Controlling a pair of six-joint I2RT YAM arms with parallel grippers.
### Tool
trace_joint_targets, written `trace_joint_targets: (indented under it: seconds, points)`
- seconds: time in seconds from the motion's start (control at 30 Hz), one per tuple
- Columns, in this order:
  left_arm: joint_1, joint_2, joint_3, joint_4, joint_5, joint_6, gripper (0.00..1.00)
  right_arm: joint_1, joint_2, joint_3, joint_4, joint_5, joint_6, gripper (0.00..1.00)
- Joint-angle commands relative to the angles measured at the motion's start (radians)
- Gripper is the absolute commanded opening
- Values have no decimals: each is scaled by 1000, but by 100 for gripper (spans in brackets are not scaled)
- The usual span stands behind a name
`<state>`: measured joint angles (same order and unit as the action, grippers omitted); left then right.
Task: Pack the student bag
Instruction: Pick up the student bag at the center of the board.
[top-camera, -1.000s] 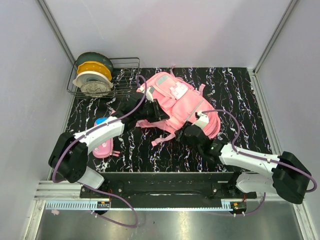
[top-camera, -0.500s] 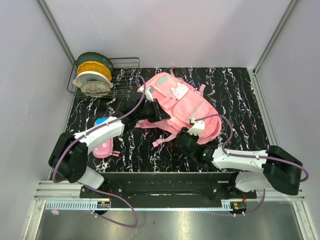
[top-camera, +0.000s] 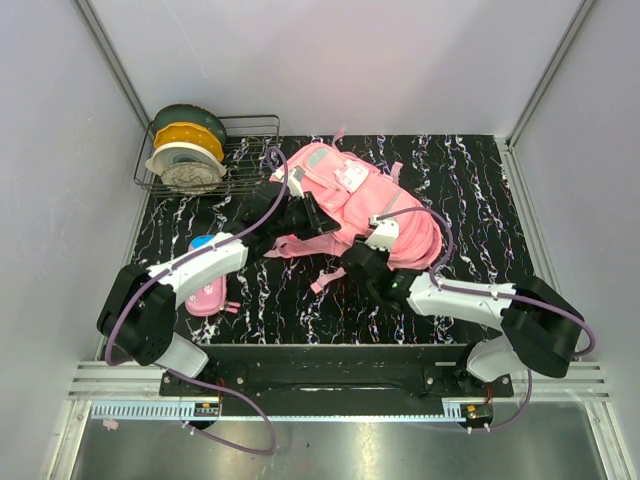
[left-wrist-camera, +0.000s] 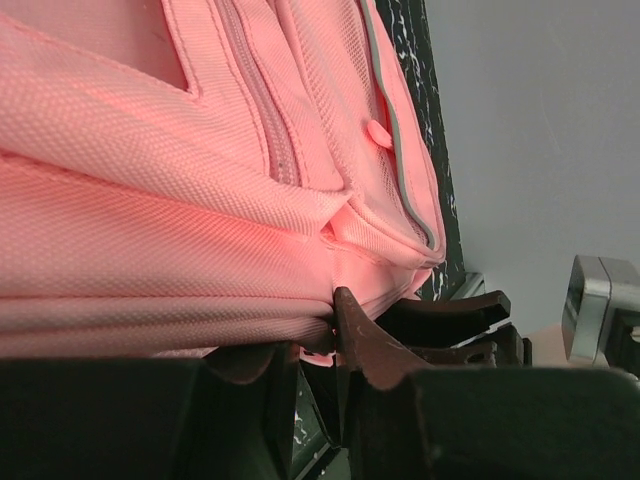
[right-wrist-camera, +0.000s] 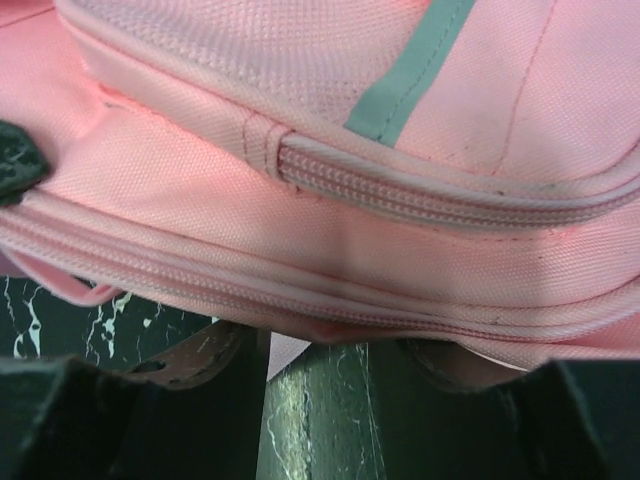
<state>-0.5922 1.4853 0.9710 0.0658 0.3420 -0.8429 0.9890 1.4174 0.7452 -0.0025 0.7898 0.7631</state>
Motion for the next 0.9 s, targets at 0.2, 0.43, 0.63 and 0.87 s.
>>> trace_joint_targets:
  seconds: [0.2,0.43,0.63,0.87]
  points:
    - [-23,-76,25,134,184,-4,10,-105,71,92,36,-49,-94,26]
    - [-23,-69,25,137,201,1,9,-108,45,102,36,-46,-174,6]
    - [-24,-69,23,134,213,8,9,-119,20,112,50,-82,-281,2]
    - [-24,-66,26,140,219,7,9,-118,54,167,30,-101,-360,38]
